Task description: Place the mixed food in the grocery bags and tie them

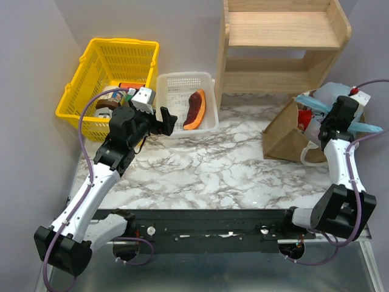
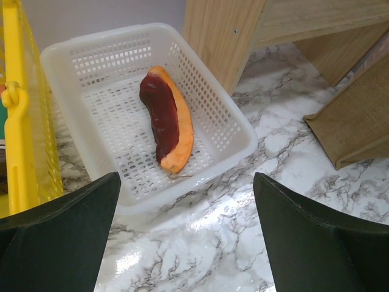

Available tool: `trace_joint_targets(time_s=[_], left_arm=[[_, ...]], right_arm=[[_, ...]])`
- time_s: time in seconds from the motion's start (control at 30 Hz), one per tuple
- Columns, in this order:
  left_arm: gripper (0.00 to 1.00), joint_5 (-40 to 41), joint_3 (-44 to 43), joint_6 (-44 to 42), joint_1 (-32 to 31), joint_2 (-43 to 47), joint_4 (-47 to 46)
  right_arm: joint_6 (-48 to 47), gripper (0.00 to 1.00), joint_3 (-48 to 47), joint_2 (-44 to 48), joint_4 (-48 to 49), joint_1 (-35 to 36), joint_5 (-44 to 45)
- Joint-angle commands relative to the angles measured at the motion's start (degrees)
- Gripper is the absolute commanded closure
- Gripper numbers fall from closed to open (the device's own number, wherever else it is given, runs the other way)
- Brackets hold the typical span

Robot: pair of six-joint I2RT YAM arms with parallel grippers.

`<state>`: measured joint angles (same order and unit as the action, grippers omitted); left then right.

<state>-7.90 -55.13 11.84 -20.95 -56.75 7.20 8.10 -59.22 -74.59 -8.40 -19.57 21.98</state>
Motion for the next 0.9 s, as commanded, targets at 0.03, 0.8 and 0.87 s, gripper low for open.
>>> trace_joint_targets(time_s=[0.03, 0.8, 0.87], left_arm=[[0.01, -0.27, 0.47, 0.03, 0.38, -0.64, -1.31], [0.01, -1.41, 0.47, 0.64, 0.30, -0.55, -1.31], [0.01, -1.16, 0.55, 0.21, 0.30, -0.38, -1.14]], right_arm=[[8.07, 0.99, 8.07, -0.55, -2.76, -0.64, -2.20], [8.08, 0.29, 3.59, -4.27, -10.58, -1.96, -19.51], [6.76, 0.25, 3.06, -2.33, -10.49, -1.87, -21.61]])
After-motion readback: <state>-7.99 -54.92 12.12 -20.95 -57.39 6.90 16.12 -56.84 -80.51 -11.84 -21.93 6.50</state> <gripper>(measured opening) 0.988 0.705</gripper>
